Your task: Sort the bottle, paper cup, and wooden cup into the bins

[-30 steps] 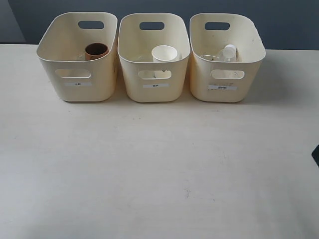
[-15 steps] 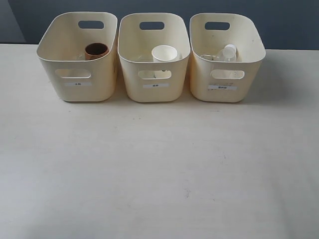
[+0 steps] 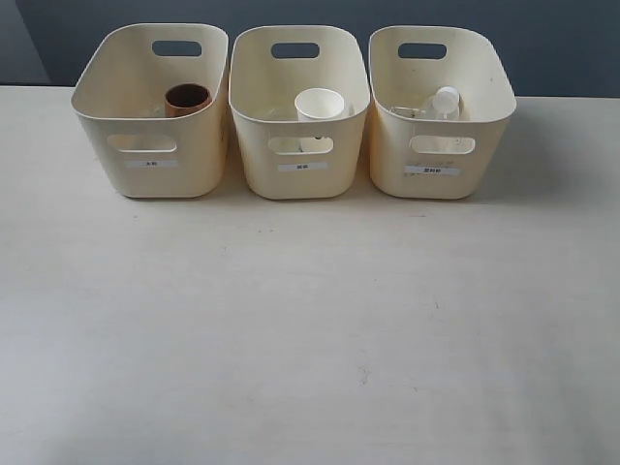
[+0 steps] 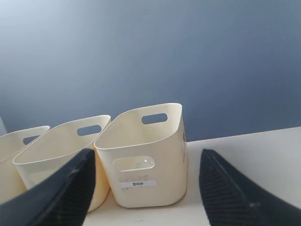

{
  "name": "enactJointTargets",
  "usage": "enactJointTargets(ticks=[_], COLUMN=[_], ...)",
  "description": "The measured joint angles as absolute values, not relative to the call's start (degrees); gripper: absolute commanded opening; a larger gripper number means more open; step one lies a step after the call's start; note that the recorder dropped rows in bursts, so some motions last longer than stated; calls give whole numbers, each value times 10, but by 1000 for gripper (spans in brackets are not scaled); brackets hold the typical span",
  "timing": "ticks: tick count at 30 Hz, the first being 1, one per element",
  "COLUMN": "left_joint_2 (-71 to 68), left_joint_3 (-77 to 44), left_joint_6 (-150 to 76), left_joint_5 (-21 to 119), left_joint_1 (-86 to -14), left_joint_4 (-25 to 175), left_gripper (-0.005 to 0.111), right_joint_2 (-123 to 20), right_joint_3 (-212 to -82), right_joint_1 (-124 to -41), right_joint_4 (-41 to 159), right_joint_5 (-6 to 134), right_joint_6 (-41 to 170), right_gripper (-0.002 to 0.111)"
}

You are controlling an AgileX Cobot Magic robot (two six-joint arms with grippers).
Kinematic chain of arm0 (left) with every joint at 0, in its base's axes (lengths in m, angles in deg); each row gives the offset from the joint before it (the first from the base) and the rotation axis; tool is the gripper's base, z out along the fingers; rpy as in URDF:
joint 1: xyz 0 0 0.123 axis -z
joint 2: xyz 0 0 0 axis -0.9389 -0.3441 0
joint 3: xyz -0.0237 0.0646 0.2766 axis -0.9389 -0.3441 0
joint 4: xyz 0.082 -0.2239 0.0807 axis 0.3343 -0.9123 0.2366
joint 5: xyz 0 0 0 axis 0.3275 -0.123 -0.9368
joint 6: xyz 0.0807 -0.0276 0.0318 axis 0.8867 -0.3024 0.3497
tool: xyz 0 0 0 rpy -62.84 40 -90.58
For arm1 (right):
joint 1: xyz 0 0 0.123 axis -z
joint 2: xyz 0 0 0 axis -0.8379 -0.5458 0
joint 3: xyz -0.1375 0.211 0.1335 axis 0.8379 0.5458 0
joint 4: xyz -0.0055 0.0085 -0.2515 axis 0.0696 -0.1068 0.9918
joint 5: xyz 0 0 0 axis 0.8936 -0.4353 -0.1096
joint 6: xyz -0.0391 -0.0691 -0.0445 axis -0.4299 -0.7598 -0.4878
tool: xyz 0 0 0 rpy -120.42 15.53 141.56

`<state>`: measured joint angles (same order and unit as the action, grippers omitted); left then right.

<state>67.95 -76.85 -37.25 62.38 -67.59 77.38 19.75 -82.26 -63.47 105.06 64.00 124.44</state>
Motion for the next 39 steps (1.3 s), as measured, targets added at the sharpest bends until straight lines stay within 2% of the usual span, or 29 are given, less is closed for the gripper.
enactJointTargets(ticks=[6,8,9,12,14,23,39], left_joint_2=[680,680,680,680,680,680,680], left_joint_3=[-769,-769,-769,-769,-769,-769,-769], left_joint_6=[-372,-372,-372,-372,-372,-372,-372], left_joint_5=[624,624,624,624,624,624,624], left_joint_1=[-676,-676,-676,-676,-676,-676,-676], left_joint_4=[774,774,774,774,774,774,774], left_gripper=[0,0,0,0,0,0,0], right_joint_2=[198,198,198,198,198,198,198], right_joint_3=[-823,-823,-823,-823,-823,-823,-823], right_joint_1=[-635,-635,-635,-635,-635,-635,-635], right_joint_4=[1046,970,900,527,440,465,437], right_joint_5=[649,652,657,696,698,763,775], right_joint_6=[1244,1200,1135,713,579,515,520], right_gripper=[61,61,61,61,61,61,61])
